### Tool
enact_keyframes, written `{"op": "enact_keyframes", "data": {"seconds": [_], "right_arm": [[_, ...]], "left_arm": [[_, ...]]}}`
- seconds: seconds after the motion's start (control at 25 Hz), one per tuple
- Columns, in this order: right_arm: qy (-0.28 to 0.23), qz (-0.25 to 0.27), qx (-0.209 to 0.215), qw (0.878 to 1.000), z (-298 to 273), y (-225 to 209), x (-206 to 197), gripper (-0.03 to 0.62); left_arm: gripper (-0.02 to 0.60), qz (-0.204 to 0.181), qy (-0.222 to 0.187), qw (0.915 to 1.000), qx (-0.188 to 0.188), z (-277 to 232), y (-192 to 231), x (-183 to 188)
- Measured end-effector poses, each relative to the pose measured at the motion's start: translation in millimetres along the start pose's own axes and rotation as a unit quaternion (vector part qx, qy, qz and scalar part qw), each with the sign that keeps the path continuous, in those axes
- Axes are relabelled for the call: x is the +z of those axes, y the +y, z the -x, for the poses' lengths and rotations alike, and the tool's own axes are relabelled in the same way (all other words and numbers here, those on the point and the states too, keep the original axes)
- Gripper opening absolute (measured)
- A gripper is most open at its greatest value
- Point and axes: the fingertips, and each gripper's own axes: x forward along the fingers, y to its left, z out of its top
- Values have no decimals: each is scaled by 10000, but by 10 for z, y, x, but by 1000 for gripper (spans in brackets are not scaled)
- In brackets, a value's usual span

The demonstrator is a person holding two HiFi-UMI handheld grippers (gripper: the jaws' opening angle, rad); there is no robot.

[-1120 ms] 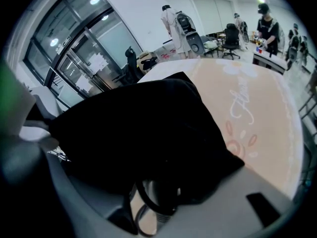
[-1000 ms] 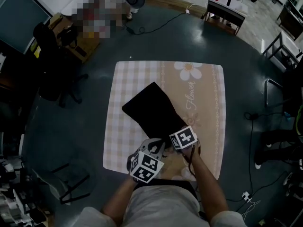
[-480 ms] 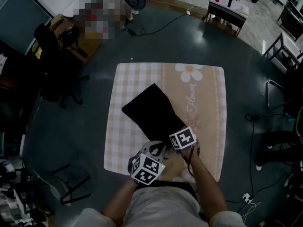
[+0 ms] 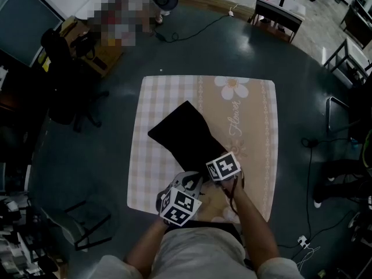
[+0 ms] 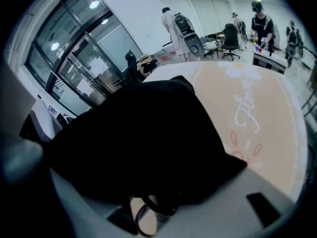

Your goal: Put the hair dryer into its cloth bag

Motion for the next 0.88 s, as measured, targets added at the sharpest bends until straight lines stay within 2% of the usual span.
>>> {"op": "enact_keyframes", "data": {"seconds": [0.32,0.88], "right_arm": [[-129,-73,115,9998,-4,48,79,225],[-168,-172,23,9997,-171,-1,113,227]], "left_arm": [[15,29,-32,10000,1,17,-5,15],[15,113,23,9999,-49,-16,44,-46]]}}
